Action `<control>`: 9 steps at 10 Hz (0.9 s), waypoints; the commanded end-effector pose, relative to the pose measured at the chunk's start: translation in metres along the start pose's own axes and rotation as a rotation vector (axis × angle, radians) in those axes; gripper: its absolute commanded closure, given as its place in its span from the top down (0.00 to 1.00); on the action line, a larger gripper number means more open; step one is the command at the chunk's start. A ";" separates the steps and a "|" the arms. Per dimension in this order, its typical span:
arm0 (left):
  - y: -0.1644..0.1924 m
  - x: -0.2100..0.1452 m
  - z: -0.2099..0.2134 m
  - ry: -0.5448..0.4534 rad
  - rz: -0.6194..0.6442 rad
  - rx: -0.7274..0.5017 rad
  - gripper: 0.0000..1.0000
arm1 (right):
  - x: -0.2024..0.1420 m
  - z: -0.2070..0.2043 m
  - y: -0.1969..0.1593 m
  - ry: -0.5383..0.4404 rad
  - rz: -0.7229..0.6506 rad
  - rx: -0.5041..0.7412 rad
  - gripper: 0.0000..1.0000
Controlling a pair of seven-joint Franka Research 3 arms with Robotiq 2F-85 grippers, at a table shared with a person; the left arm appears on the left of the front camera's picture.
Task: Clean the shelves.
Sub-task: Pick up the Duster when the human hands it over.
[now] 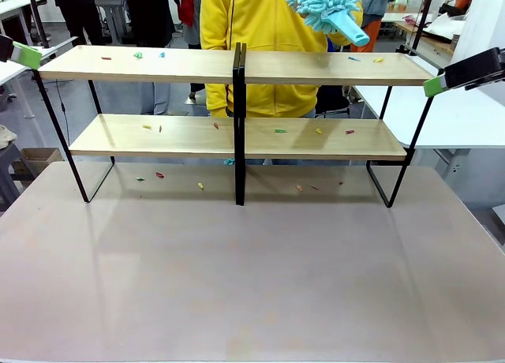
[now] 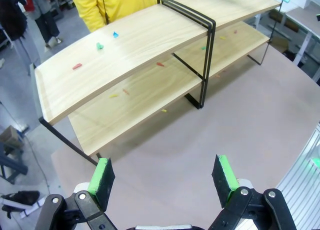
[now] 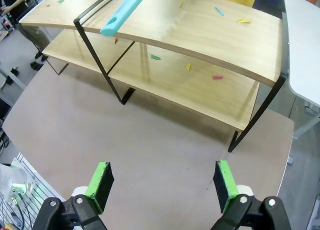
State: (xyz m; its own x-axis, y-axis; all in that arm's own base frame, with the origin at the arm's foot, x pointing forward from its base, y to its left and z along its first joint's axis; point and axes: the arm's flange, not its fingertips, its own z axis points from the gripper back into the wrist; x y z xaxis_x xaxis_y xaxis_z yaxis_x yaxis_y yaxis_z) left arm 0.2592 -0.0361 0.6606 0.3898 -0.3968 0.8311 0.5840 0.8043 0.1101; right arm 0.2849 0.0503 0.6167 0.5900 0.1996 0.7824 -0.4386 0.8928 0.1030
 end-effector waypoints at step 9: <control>-0.002 0.012 0.007 -0.113 -0.022 0.027 1.00 | 0.000 0.000 -0.001 -0.002 -0.003 0.005 1.00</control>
State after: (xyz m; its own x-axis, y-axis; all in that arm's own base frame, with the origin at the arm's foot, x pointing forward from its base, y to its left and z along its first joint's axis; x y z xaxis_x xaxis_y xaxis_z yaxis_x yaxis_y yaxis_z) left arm 0.2602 -0.0396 0.6700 0.3134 -0.3681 0.8754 0.5736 0.8080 0.1344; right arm 0.2848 0.0502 0.6168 0.5899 0.1995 0.7824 -0.4377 0.8933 0.1022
